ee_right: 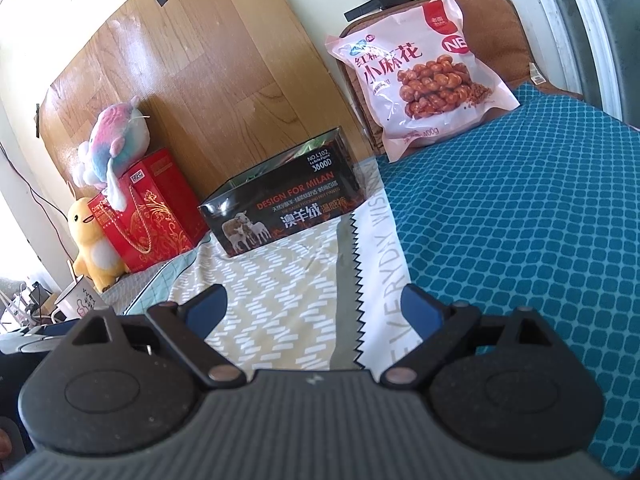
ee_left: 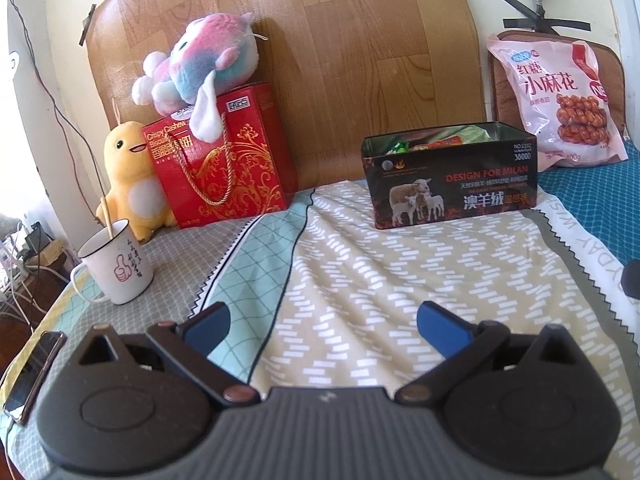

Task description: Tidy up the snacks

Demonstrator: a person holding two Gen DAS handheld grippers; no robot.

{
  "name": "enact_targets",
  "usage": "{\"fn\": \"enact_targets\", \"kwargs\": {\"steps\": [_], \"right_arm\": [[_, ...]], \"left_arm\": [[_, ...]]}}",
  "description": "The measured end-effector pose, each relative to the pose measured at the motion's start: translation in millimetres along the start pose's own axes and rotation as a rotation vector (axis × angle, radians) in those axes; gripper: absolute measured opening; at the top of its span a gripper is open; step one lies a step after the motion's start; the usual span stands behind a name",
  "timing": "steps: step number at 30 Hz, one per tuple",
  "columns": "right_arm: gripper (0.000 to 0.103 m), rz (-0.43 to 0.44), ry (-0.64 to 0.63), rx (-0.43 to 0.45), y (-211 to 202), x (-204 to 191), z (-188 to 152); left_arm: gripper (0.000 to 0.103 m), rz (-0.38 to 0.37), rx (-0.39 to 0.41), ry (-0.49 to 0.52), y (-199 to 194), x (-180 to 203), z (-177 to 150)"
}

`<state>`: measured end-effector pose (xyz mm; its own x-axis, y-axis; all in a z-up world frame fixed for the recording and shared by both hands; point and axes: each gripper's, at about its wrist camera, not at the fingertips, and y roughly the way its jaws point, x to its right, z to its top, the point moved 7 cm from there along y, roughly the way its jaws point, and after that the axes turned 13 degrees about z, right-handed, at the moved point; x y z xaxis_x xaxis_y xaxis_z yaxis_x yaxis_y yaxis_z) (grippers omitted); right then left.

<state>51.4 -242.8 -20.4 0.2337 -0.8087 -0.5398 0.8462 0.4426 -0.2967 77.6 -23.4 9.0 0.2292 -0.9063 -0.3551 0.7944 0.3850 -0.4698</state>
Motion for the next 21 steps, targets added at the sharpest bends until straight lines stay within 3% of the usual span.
{"fn": "enact_targets", "kwargs": {"steps": [21], "right_arm": [[0.095,0.002,0.001,-0.005,0.3,-2.6,-0.9]], "left_arm": [[0.103,-0.026,-0.054,0.007,5.8,-2.7,-8.2]]}}
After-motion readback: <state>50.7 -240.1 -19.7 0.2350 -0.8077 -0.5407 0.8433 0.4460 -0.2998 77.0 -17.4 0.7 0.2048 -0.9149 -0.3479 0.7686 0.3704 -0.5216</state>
